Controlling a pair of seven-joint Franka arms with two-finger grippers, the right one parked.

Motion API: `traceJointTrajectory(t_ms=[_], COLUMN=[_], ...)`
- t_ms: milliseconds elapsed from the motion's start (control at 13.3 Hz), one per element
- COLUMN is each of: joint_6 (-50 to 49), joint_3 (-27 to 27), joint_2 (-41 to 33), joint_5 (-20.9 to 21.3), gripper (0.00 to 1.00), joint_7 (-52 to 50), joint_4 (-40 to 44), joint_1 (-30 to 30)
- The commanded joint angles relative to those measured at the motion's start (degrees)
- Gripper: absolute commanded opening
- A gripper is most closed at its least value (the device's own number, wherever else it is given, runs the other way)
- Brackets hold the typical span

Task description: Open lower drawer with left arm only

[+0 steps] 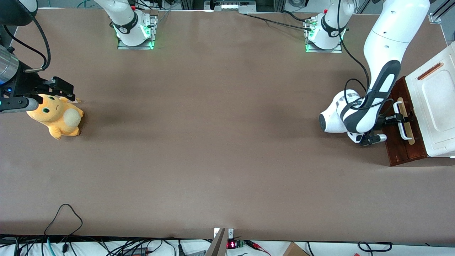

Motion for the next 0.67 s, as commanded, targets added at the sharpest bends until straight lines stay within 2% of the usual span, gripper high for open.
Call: traceJointTrajectory(t_ms=[0, 225, 375, 600], joint_6=[-0.76, -0.68, -0.68, -0.85], joint_3=[-0.28, -0.28, -0.36, -0.45], joint_2=[0.46, 0.46, 0.46, 0.28], joint_5=[1.65, 1.65, 1.65, 1.56], gripper=[0.19, 0.09, 0.09, 0.03], joint_7=[0.23, 0.23, 0.32, 0.32], joint_4=[0.16, 0.16, 0.16, 0.33], joint_1=[0.39, 0.39, 0.04, -1.98])
